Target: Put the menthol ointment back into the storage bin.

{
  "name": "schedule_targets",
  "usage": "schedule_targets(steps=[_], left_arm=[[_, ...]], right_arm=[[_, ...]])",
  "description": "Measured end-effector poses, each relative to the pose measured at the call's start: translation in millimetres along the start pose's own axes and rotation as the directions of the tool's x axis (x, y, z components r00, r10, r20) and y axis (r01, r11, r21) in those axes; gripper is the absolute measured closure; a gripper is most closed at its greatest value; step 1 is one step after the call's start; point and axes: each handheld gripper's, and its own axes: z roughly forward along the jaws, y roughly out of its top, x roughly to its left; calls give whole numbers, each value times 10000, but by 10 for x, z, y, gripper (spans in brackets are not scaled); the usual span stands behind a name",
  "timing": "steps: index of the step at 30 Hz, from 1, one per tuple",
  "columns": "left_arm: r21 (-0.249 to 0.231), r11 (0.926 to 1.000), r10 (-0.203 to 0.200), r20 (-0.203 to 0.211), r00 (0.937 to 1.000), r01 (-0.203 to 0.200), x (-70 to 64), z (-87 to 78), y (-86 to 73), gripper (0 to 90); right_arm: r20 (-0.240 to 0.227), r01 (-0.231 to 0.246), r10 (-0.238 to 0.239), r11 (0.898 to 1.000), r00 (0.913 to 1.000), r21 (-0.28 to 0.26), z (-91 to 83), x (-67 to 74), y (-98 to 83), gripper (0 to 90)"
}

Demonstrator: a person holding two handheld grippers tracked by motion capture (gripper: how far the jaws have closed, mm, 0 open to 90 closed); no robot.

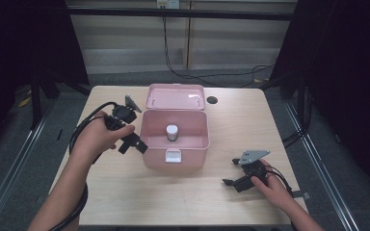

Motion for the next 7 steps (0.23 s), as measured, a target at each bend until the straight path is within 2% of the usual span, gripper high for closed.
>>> schedule_targets(steps=[2, 4, 5, 6, 7], left_arm=[[-31, 9998, -218, 82, 9997, 218, 65, 62, -198, 207], [-133, 9994, -310, 58, 9995, 311, 106, 135, -313, 207], [-133, 9994, -310, 58, 9995, 311, 106, 135, -313, 207], [-217, 9989, -425, 82, 9991, 427, 138, 220, -411, 207], [-217, 9989, -425, 82, 9991, 427, 138, 220, -411, 207]], right_arm=[[8, 3, -3, 10000, 10000, -5, 1, 1, -1, 97], [5, 2, -2, 10000, 10000, -4, 1, 1, 0, 97], [5, 2, -2, 10000, 10000, -4, 1, 1, 0, 97], [-12, -37, 37, 10000, 10000, 19, 0, 3, -1, 97], [-12, -37, 37, 10000, 10000, 19, 0, 3, -1, 97]])
